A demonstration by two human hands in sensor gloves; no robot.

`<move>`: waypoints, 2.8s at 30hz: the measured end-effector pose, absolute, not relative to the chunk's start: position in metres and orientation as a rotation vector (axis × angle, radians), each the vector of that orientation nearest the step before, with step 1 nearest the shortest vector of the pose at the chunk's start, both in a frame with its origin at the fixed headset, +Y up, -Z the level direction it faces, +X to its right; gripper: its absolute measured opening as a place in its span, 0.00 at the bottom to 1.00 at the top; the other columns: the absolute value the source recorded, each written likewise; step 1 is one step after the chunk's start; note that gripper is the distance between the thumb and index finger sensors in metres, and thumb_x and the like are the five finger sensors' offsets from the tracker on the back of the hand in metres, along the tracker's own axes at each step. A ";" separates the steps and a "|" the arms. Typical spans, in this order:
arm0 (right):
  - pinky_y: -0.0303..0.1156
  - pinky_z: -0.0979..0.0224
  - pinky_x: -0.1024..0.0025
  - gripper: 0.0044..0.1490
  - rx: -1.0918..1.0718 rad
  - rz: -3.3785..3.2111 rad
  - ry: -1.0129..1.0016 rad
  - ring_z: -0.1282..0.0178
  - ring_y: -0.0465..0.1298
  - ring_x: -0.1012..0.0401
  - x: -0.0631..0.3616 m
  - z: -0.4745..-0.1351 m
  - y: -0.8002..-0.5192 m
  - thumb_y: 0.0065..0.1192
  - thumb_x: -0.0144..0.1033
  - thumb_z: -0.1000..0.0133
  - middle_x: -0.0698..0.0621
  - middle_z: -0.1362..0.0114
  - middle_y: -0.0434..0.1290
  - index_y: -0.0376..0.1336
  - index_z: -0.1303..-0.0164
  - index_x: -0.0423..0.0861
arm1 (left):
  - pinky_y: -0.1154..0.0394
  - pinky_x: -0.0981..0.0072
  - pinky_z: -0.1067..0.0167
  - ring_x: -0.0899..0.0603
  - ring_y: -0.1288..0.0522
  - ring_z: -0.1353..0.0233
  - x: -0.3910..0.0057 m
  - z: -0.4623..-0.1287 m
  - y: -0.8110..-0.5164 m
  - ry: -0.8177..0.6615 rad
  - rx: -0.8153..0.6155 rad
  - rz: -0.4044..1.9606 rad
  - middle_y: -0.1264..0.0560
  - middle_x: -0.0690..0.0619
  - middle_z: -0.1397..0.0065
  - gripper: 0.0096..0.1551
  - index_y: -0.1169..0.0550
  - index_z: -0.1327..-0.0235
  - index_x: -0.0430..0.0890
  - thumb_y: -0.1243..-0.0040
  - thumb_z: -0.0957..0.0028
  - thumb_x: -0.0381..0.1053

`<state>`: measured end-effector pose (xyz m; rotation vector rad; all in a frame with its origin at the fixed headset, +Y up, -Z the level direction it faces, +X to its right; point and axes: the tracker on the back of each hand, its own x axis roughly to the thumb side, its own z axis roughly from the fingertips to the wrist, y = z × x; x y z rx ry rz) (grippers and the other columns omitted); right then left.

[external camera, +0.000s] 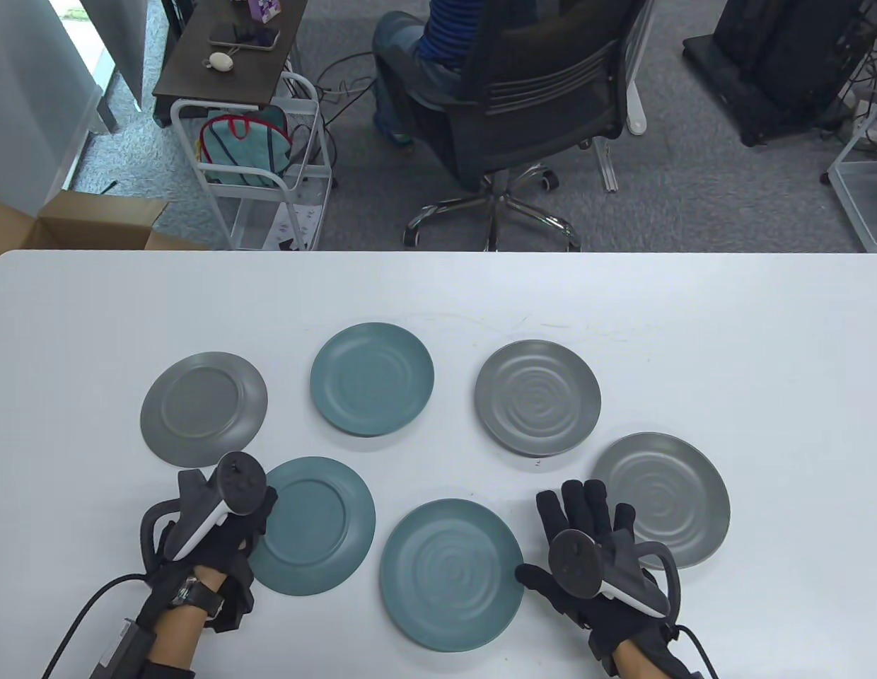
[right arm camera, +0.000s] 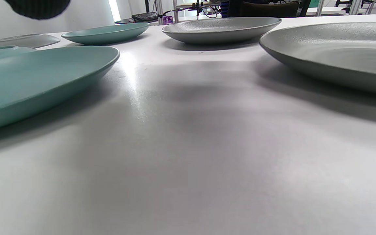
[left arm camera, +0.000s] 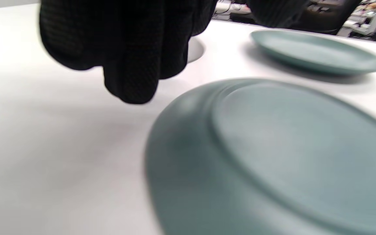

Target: Flip plate to back facing up

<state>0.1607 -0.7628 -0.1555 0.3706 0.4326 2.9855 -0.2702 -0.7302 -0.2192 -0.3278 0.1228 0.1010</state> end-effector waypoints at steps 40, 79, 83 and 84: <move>0.36 0.21 0.28 0.62 0.339 2.980 0.400 0.14 0.34 0.37 0.163 -0.157 -0.759 0.47 0.70 0.46 0.35 0.12 0.35 0.32 0.15 0.45 | 0.36 0.30 0.27 0.27 0.39 0.16 -0.083 -0.342 -0.750 -0.032 -0.408 -0.086 0.43 0.38 0.16 0.55 0.50 0.13 0.40 0.53 0.42 0.72; 0.36 0.21 0.28 0.61 0.345 2.987 0.392 0.14 0.34 0.38 0.161 -0.157 -0.757 0.47 0.70 0.46 0.35 0.12 0.35 0.33 0.15 0.45 | 0.22 0.45 0.37 0.31 0.23 0.28 -0.058 -0.349 -0.779 -0.050 -0.325 -0.311 0.30 0.37 0.26 0.44 0.41 0.19 0.35 0.43 0.41 0.57; 0.36 0.21 0.28 0.61 0.347 2.986 0.389 0.14 0.34 0.38 0.161 -0.157 -0.757 0.47 0.70 0.46 0.35 0.12 0.35 0.33 0.15 0.45 | 0.21 0.45 0.38 0.29 0.23 0.29 -0.057 -0.348 -0.777 -0.060 -0.309 -0.311 0.31 0.35 0.27 0.41 0.40 0.19 0.36 0.46 0.39 0.54; 0.36 0.21 0.28 0.61 0.348 2.985 0.389 0.14 0.34 0.38 0.161 -0.157 -0.757 0.47 0.70 0.46 0.35 0.12 0.35 0.33 0.15 0.45 | 0.21 0.45 0.39 0.29 0.23 0.30 -0.057 -0.348 -0.776 -0.062 -0.309 -0.299 0.31 0.35 0.27 0.40 0.40 0.19 0.37 0.46 0.39 0.53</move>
